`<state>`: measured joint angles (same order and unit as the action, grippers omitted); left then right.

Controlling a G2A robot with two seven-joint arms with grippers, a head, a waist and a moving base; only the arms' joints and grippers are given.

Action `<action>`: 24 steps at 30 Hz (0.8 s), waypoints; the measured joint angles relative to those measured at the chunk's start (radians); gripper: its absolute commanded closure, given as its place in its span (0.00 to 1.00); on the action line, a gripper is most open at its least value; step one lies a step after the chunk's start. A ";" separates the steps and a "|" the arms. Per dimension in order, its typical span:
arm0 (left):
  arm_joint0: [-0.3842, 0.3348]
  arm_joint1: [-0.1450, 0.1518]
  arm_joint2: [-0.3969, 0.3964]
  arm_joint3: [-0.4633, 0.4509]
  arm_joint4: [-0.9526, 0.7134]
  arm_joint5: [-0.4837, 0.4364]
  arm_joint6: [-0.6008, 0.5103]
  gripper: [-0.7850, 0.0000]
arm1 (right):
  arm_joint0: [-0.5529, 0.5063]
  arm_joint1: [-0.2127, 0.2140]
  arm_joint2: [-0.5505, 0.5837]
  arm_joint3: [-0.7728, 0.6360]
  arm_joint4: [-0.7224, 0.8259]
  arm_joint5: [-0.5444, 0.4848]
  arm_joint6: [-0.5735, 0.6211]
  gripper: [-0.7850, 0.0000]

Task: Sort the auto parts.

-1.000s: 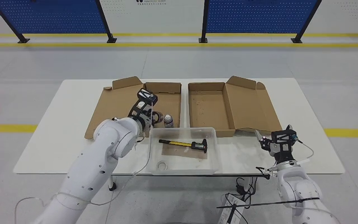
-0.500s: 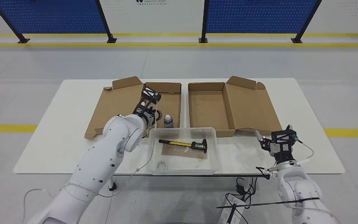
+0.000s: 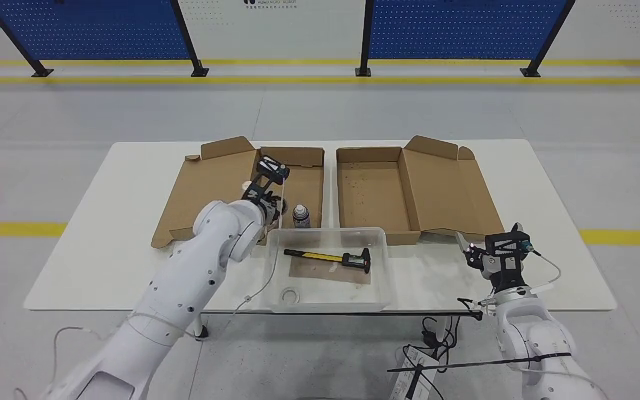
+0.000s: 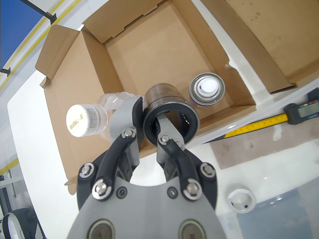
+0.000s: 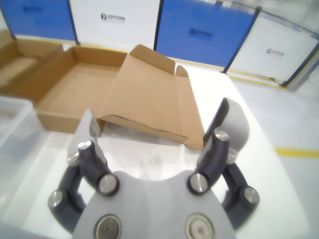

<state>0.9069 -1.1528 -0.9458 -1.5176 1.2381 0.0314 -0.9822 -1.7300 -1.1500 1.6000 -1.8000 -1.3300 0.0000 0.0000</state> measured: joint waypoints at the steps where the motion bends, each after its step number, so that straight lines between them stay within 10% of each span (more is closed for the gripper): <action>1: -0.002 -0.002 0.002 0.007 -0.001 -0.001 0.001 1.00 | 0.000 0.000 0.000 0.000 0.000 0.000 0.000 0.00; 24: -0.023 -0.042 0.029 0.097 -0.021 -0.015 0.002 1.00 | 0.000 0.000 0.000 0.000 0.000 0.000 0.000 0.00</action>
<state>0.8844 -1.1944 -0.9164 -1.4207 1.2166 0.0167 -0.9797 -1.7300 -1.1500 1.6000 -1.8000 -1.3300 0.0000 0.0000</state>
